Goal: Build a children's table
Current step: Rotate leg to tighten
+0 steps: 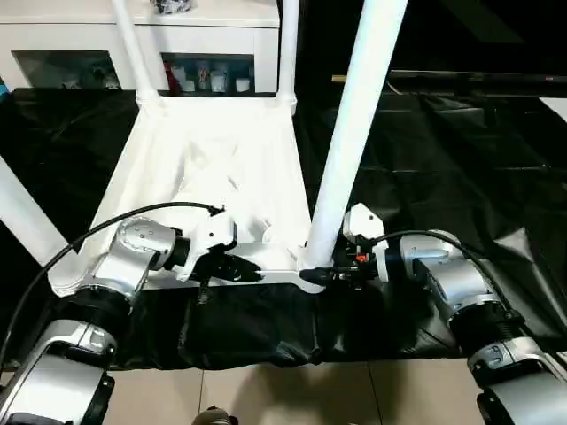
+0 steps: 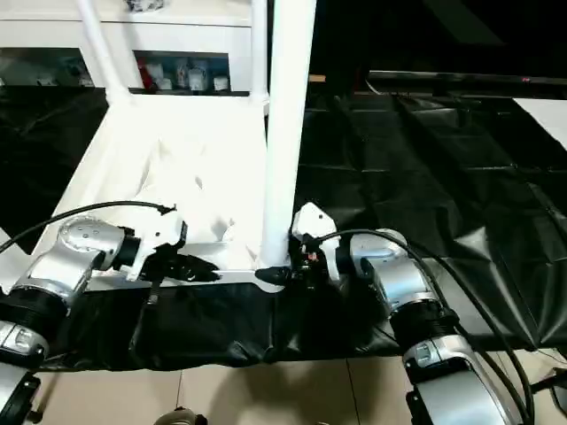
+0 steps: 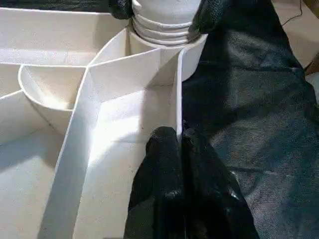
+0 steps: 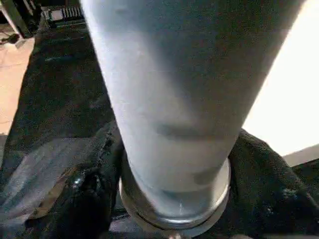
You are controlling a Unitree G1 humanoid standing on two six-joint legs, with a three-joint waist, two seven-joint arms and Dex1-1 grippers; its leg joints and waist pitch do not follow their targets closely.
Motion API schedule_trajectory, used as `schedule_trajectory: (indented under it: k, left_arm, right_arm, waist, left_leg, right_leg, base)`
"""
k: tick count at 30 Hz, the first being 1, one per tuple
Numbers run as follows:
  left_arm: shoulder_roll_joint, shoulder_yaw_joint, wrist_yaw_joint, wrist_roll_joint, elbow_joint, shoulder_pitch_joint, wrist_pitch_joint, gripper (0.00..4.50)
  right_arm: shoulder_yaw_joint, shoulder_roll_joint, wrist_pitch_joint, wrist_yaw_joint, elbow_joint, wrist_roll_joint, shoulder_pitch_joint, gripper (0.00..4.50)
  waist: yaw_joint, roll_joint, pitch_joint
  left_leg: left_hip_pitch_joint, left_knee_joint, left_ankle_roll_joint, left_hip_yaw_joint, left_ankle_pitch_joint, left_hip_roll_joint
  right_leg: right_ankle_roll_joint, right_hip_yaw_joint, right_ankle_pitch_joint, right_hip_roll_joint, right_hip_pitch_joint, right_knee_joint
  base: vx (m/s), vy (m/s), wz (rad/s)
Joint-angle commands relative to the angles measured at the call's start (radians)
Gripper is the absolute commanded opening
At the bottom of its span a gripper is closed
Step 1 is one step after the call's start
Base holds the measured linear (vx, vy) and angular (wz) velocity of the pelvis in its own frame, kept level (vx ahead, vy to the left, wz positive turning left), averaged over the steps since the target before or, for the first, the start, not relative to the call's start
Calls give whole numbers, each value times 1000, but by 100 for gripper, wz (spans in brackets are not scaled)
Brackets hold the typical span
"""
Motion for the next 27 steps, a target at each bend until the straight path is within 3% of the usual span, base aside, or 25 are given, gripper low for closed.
schedule_trajectory:
  k: [1, 7, 11, 12, 14, 16, 19, 20, 25, 27]
  left_arm:
    - [-5, -6, -3, -1, -2, -16, 3, 0]
    - [-30, 15, 52, -14, -8, -10, 23, 0]
    - [-122, 48, 275, 1, -22, -11, 101, 0]
    - [-122, 48, 275, 1, -22, -11, 101, 0]
    - [-207, 50, 387, 5, -65, 10, 136, 0]
    - [-208, 49, 389, 5, -66, 10, 136, 0]
    - [-283, 31, 466, 20, -96, 30, 139, 0]
    - [-290, 29, 475, 22, -97, 31, 137, 0]
    - [-291, 15, 472, 32, -102, 38, 120, 0]
    - [-255, 14, 438, 32, -115, 48, 112, 0]
  right_arm:
    - [13, 17, 9, 38, -12, 27, 6, 274]
    - [-26, 64, 5, -83, -18, 36, 26, 265]
    - [-100, 171, -29, -457, 54, -20, 29, 264]
    - [-100, 171, -29, -457, 54, -20, 29, 264]
    - [-120, 254, -29, -621, 67, -34, 48, 263]
    - [-120, 256, -28, -625, 67, -34, 48, 263]
    - [-122, 349, -31, -749, 63, -48, 59, 263]
    - [-118, 358, -35, -759, 60, -52, 61, 298]
    - [-109, 366, -72, -755, 42, -60, 64, 343]
    - [-113, 332, -80, -703, 29, -46, 61, 368]
  waist:
    - [-3, 5, -74]
    - [-6, 9, -74]
    - [-21, 7, -67]
    - [-28, 5, -65]
    - [-35, 4, -65]
    - [-34, 3, -68]
    - [-34, 3, -69]
    - [-35, 4, -70]
    - [-35, 6, -71]
    - [-36, 6, -70]
  left_leg:
    - [19, -61, 35, -11, -172, 30]
    - [19, -62, 19, -12, -187, 29]
    - [23, -69, -24, -15, -249, 28]
    - [23, -70, -35, -18, -262, 25]
    - [19, -71, -31, -19, -248, 25]
    - [21, -68, -18, -18, -234, 22]
    - [17, -68, 3, -16, -196, 23]
    - [15, -68, 3, -16, -192, 23]
    - [17, -68, 15, -15, -198, 22]
    - [18, -69, 18, -15, -206, 23]
  right_leg:
    - [-254, 37, -86, -63, 46, -57]
    - [-262, 37, -72, -63, 48, -56]
    - [-240, 40, -193, -67, 40, -69]
    - [-224, 40, -246, -69, 42, -75]
    - [-205, 42, -257, -67, 44, -77]
    - [-199, 42, -248, -66, 43, -79]
    - [-201, 42, -178, -61, 42, -73]
    - [-201, 42, -173, -61, 43, -71]
    - [-198, 41, -153, -59, 44, -73]
    - [-196, 42, -164, -62, 44, -75]
  base:
    - [0, 0, 0]
    - [0, 0, 0]
    - [0, 0, 0]
    - [0, 0, 0]
    - [0, 0, 0]
    - [0, 0, 0]
    - [0, 0, 0]
    - [0, 0, 0]
    - [0, 0, 0]
    - [0, 0, 0]
